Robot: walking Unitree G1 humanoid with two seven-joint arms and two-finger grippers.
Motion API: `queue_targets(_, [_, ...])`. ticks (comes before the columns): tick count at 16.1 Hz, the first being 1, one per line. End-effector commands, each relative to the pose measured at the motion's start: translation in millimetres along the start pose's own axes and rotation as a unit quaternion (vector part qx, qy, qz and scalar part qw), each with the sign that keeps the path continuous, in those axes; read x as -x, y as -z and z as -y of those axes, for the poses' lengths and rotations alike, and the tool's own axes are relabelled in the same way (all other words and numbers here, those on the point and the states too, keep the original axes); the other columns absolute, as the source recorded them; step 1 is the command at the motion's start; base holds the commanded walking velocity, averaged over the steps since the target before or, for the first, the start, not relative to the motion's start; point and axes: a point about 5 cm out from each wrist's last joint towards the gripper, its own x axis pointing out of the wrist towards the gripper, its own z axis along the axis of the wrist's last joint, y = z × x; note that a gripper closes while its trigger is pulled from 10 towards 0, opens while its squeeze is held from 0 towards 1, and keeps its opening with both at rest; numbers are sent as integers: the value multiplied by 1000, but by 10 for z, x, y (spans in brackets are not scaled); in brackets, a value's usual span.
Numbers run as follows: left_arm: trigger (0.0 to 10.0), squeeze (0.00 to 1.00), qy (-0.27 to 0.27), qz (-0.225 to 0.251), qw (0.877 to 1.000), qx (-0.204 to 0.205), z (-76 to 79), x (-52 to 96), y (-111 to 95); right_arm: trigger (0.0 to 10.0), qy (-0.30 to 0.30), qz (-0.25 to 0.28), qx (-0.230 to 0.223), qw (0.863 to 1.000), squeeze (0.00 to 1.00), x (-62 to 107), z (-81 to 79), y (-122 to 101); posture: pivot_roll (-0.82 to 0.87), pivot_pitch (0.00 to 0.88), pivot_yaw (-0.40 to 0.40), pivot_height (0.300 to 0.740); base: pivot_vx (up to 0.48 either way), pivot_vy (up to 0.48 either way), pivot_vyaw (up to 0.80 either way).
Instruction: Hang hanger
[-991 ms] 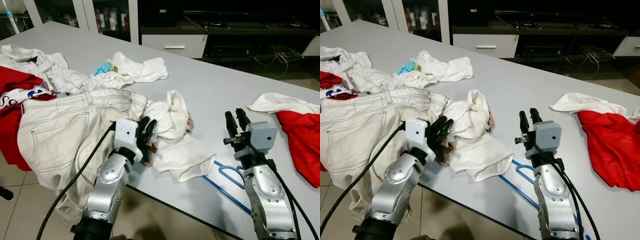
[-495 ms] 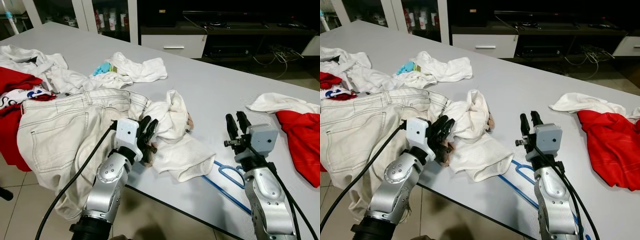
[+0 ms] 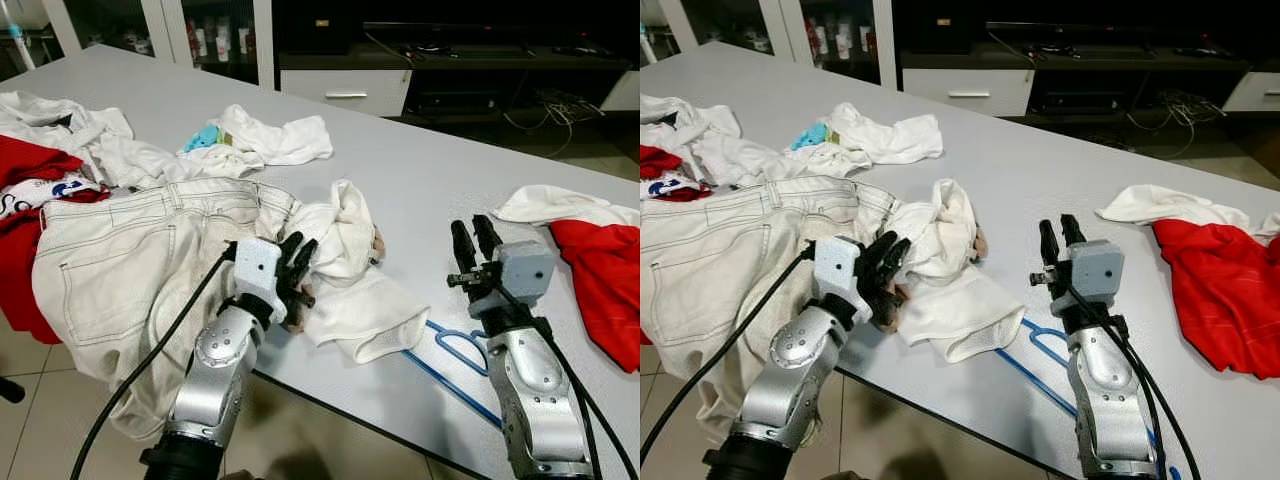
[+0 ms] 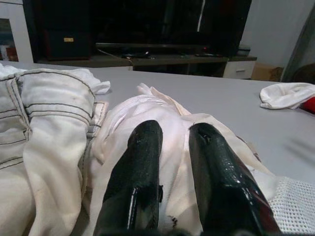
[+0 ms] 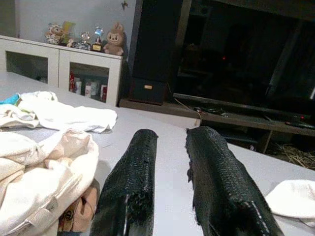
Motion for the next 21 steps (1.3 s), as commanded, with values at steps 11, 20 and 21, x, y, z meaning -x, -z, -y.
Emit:
queue_targets(11, [10000,0,15,-1,1000,-1,78,-50,11,10000,10,1,10,1000,0,23,63,-3,-63,0,-23,740,0,-388,0])
queue_targets(20, [10000,0,18,2,1000,2,78,-73,6,10000,12,2,12,1000,0,2,67,0,-63,0,-21,740,0,-170,0])
queue_targets(21, [10000,0,17,2,1000,2,77,-72,6,10000,12,2,12,1000,0,0,66,2,-63,0,-21,740,0,0,0])
